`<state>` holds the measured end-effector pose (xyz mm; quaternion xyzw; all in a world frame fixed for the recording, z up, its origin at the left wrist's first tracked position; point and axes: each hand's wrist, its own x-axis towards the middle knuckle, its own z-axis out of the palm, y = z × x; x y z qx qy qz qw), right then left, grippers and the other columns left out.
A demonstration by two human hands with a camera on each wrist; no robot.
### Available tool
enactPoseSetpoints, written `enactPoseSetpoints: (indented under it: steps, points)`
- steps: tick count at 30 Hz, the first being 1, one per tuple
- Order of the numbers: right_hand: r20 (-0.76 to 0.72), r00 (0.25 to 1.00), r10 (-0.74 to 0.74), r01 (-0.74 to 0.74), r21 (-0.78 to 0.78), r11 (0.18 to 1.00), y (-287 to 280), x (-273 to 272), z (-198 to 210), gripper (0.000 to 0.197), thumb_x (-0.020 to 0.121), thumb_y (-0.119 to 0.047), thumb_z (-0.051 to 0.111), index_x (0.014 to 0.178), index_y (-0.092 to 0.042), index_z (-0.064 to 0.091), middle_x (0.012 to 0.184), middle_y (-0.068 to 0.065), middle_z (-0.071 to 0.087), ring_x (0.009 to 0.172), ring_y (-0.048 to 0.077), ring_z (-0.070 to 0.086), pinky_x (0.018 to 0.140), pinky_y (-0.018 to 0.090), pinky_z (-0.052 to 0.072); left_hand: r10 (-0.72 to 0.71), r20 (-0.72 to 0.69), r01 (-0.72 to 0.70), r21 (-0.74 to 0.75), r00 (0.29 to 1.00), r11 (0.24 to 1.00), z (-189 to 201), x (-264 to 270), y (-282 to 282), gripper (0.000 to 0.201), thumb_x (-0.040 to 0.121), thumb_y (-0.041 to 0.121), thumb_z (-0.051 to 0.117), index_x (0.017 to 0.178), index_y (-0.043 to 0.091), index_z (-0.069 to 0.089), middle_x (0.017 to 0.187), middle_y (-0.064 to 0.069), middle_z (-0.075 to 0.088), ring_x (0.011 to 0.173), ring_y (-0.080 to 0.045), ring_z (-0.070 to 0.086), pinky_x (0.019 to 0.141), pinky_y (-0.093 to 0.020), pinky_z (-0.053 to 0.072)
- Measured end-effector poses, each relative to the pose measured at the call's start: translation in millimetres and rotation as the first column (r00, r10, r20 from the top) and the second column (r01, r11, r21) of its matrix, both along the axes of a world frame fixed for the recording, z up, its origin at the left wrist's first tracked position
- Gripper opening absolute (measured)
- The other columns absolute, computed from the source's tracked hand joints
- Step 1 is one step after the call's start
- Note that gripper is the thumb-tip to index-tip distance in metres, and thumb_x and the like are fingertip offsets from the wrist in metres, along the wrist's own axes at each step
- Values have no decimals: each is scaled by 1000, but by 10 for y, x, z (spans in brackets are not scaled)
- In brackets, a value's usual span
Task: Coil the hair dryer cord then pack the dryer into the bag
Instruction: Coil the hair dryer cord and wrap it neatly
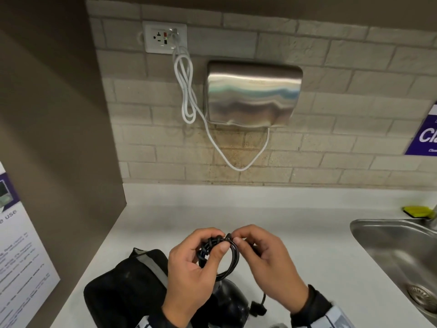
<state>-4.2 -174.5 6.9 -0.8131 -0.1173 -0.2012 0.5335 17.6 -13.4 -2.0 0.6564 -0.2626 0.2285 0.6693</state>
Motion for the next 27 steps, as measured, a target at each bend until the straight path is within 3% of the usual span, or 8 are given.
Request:
enactPoseSetpoints:
  steps: [3,6,9,13,15,18,23,27]
  points:
    - [-22,995,94,-87,209,974,89,-122,-93,28,90,-40,58,92,-15,71,71,-13,61,64,3,49,64,18,38,31,-4,-31,-1,1000,1000,-13,14,2,13,81,39,68,92,32,68,88,10,71,84,-14,69,74,-15,51]
    - [-65,989,130,-107,285,953,166,-196,-153,44,77,-52,73,98,-13,70,68,0,53,62,14,42,61,27,35,67,-17,-67,24,998,997,-1,28,-1,15,82,43,67,94,35,67,91,6,69,89,-16,68,77,-17,51]
    - [-131,983,127,-77,335,939,210,-189,-179,33,71,-39,82,93,-17,73,68,11,50,62,19,41,63,33,39,81,-34,-79,57,996,995,37,17,-5,15,82,42,66,96,38,67,97,9,69,97,-18,67,83,-20,52]
    - [-168,964,206,-123,403,907,189,-173,-91,14,77,-25,74,86,-14,71,77,8,67,73,23,57,76,36,48,20,-158,-5,91,987,996,125,-25,-29,11,83,36,71,93,37,67,93,12,72,94,-10,68,80,-17,52]
    - [-183,966,184,-119,317,941,176,-176,-59,11,86,-22,66,93,-15,70,91,9,73,88,26,64,87,36,50,-21,-227,43,92,974,995,194,-33,-30,16,86,23,74,89,36,66,89,13,72,88,-7,69,76,-13,50]
    - [-207,974,98,-79,98,992,143,-198,-21,16,91,-31,58,103,-25,67,102,-1,70,103,11,61,95,25,44,-117,-368,118,-19,923,993,307,-70,-6,16,84,16,75,86,30,68,81,4,75,75,-7,69,72,-21,50]
    - [-142,989,-45,26,-134,991,133,-258,129,9,87,-36,61,92,-43,61,103,-26,61,109,1,53,95,25,40,-206,-518,137,-169,830,976,371,-144,1,11,85,14,73,84,24,69,76,-14,76,73,-22,62,75,-35,45]
    - [5,982,-190,188,-201,961,194,-274,139,19,70,-43,56,88,-42,62,98,-33,61,100,0,55,86,23,43,-262,-582,158,-224,770,962,418,-166,-31,4,88,12,70,91,13,68,68,-8,74,60,-6,62,65,-17,48]
